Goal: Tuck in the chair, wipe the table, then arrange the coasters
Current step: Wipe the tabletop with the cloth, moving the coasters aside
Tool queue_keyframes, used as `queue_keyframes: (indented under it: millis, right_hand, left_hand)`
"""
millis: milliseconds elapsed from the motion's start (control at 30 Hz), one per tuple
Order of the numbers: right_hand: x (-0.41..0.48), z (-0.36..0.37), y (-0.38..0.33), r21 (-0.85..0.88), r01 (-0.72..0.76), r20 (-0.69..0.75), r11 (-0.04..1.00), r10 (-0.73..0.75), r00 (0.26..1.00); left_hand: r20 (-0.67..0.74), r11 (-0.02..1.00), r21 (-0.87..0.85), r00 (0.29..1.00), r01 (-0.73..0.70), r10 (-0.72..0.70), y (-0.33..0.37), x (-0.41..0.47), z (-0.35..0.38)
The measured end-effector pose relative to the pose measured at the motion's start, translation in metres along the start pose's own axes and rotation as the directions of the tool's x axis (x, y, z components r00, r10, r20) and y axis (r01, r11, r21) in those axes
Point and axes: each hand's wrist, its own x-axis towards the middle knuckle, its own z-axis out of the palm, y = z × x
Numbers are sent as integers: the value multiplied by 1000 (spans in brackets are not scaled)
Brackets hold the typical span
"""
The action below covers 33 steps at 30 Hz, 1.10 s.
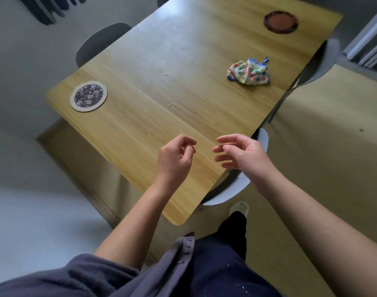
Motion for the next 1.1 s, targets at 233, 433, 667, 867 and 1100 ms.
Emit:
queue_keyframes:
  millis: [233, 433, 667, 867, 1100]
  right_hand:
    - [68, -104, -35, -94, -5, 38, 996, 9, 999]
    - [140, -166, -59, -172, -10, 22, 985, 14, 1000]
    - [265, -216, -52, -424, -48, 29, 904, 67, 997]
    - [381, -240, -50, -721, 105, 150, 685, 6, 989]
    - [457, -246, -48, -835, 519, 540, 181, 93, 837]
  left_hand:
    - [-49, 999, -39, 998, 25, -27, 51, 77, 78]
    - [-57, 998, -7, 996, 64, -64, 82, 137, 119]
    - [-75, 976, 69, 977, 205, -200, 82, 196, 172]
    - [-176, 929, 108, 927, 353, -332, 82, 243, 223]
    - [-279, 815, 94, 801, 571, -529, 102, 288, 273]
